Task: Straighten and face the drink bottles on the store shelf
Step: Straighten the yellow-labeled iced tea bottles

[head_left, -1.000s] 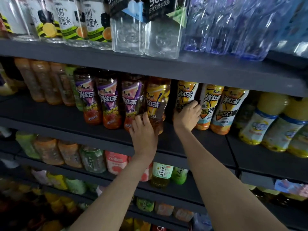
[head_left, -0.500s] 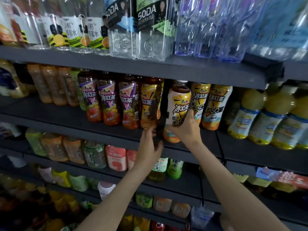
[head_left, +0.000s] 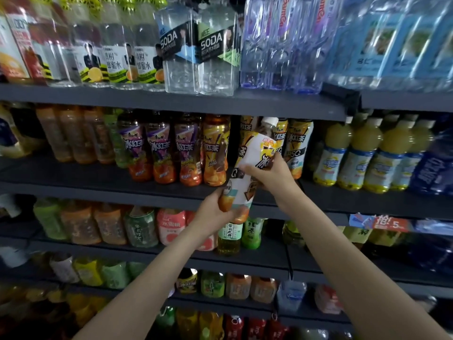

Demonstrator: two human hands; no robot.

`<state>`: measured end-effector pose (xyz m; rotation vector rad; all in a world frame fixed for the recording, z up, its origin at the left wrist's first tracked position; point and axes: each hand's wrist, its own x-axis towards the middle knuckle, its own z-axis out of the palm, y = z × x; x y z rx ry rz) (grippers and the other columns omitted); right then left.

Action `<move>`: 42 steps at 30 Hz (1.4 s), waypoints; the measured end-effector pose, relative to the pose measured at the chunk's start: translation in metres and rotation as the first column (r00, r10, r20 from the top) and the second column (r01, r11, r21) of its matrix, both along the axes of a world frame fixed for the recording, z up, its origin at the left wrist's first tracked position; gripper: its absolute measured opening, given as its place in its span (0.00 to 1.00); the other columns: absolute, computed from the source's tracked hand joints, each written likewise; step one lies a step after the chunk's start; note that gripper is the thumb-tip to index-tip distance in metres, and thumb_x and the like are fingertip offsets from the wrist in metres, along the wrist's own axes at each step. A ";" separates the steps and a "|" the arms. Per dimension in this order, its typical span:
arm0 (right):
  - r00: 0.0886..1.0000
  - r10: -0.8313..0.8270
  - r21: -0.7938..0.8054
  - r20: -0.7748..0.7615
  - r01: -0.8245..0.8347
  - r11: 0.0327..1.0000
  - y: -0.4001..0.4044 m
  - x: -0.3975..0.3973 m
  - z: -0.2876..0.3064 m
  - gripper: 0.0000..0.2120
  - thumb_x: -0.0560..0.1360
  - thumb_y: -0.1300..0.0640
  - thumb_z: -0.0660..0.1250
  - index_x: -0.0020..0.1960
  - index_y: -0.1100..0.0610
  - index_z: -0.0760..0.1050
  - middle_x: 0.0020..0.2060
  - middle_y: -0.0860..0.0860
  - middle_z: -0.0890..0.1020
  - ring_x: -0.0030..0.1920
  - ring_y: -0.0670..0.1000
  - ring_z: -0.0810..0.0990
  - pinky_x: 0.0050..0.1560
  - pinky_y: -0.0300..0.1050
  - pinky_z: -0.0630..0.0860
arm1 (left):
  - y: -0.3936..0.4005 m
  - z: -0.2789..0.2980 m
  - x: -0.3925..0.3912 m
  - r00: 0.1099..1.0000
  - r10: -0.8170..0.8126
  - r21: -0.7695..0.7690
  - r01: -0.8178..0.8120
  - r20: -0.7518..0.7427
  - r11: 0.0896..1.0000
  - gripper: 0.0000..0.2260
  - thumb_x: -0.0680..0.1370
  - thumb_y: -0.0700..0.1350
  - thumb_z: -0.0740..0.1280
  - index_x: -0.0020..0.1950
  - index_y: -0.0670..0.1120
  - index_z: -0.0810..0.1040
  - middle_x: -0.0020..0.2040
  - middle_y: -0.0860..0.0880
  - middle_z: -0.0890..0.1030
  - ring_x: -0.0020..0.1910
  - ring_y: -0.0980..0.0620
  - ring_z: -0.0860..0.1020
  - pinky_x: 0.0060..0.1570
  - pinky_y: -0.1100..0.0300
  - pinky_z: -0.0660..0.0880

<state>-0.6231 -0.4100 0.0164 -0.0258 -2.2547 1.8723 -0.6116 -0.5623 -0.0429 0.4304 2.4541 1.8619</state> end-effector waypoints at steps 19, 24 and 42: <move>0.971 0.145 -0.745 0.191 0.047 0.665 -0.025 0.037 0.009 0.16 0.72 0.54 0.72 0.55 0.61 0.73 0.51 0.60 0.81 0.51 0.57 0.81 0.47 0.52 0.79 | -0.035 0.046 0.027 0.682 -0.035 -0.266 -0.236 -0.730 0.935 0.31 0.64 0.42 0.78 0.63 0.43 0.70 0.61 0.47 0.70 0.60 0.54 0.65 0.60 0.60 0.64; 0.990 0.062 -0.788 0.124 0.061 0.613 -0.019 0.041 0.016 0.10 0.73 0.59 0.71 0.50 0.61 0.73 0.46 0.58 0.82 0.46 0.54 0.82 0.40 0.49 0.79 | -0.040 0.051 0.030 0.988 -0.097 -0.011 0.097 -0.121 0.995 0.28 0.65 0.57 0.75 0.60 0.54 0.68 0.58 0.58 0.73 0.58 0.60 0.73 0.56 0.67 0.69; 0.972 0.190 -0.597 -0.135 -0.233 0.768 0.004 0.046 0.007 0.16 0.70 0.72 0.67 0.55 0.61 0.72 0.50 0.56 0.82 0.51 0.54 0.82 0.51 0.47 0.81 | -0.038 0.040 0.019 0.940 -0.098 -0.068 0.080 -0.327 0.994 0.25 0.70 0.40 0.74 0.62 0.51 0.69 0.57 0.57 0.74 0.56 0.57 0.76 0.54 0.65 0.75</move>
